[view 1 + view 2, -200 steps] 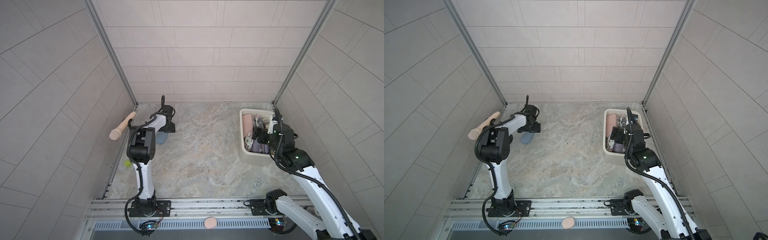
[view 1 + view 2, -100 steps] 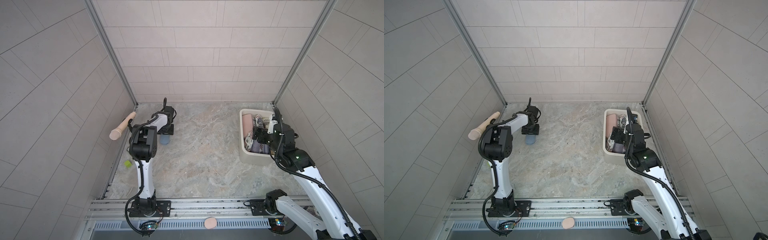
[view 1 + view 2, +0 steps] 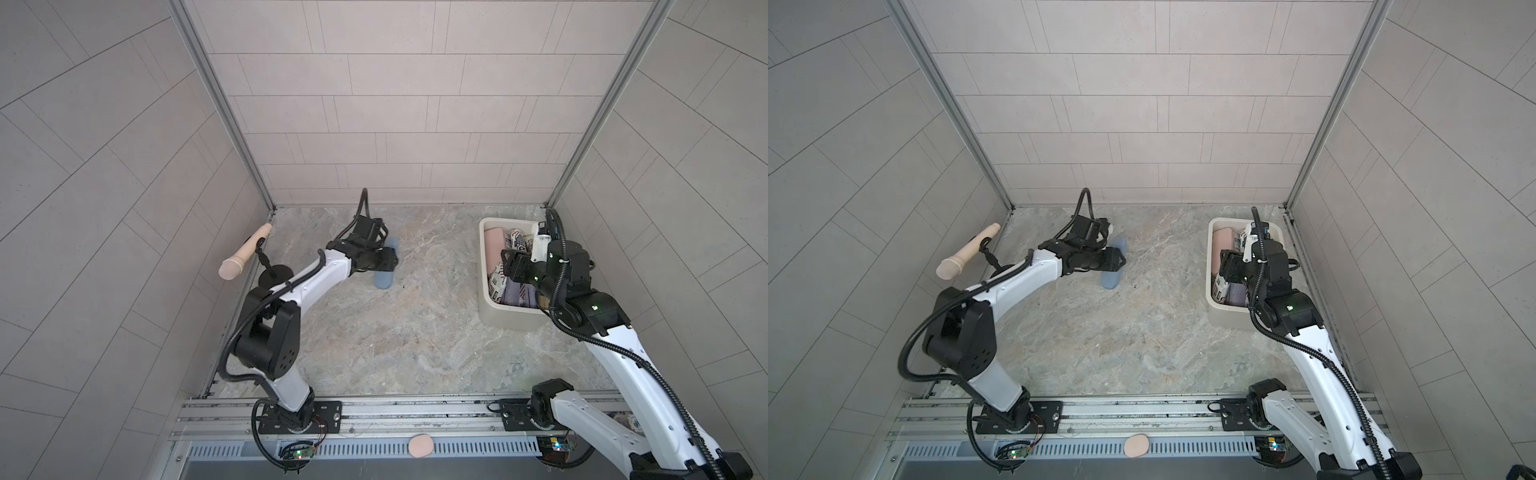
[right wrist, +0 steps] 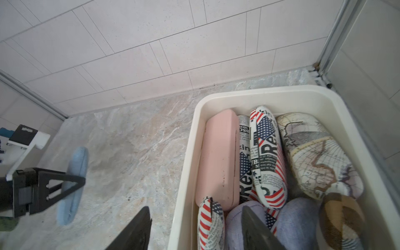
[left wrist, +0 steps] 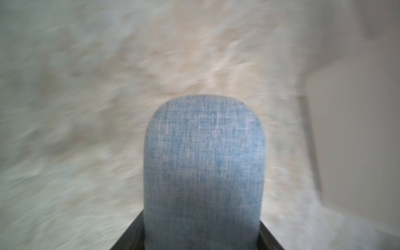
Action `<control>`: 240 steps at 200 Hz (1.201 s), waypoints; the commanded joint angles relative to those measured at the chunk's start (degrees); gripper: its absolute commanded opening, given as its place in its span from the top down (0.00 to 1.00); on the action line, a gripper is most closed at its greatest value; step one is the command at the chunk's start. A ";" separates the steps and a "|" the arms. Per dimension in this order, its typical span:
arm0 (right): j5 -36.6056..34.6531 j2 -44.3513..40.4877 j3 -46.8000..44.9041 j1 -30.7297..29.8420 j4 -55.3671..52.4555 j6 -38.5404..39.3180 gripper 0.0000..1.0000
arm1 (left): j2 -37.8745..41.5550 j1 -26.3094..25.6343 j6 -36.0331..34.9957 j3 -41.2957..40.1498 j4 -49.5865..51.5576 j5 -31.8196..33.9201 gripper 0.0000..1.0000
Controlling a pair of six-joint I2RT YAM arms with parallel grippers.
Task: Put the glasses cases into the storage boxes
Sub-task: Pick up the glasses case at the center of the board.
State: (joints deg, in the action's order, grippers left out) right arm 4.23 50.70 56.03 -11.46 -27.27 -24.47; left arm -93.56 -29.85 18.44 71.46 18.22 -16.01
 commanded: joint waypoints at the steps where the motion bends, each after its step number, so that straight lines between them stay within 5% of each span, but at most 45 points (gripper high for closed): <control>1: 5.81 -1.08 0.24 0.07 1.72 -2.13 0.40 | 3.29 -9.38 2.00 -2.52 -19.95 -5.71 0.52; 22: 8.33 -2.86 1.11 -0.03 2.55 -4.39 0.43 | 3.83 -15.11 4.34 -5.63 -35.26 -2.99 0.52; 50: 5.27 -7.91 0.41 0.03 5.63 -6.49 0.33 | 2.33 -16.53 9.46 -6.27 -47.37 -4.38 0.54; 109: 14.57 -4.57 2.17 0.04 7.27 -9.40 0.27 | -3.38 -18.14 9.52 0.41 -46.80 -7.26 0.55; 193: 21.92 4.83 5.75 0.04 10.62 -12.52 0.45 | -3.08 -18.15 7.22 0.18 -43.37 -7.10 0.54; 240: 23.08 5.79 3.92 -0.99 13.40 -14.11 0.44 | -3.21 -18.14 6.00 1.44 -40.45 -7.81 0.54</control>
State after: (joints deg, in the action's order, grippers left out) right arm 25.65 55.90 59.94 -11.64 -16.08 -37.41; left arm -97.30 -47.77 25.74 70.26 -21.78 -22.81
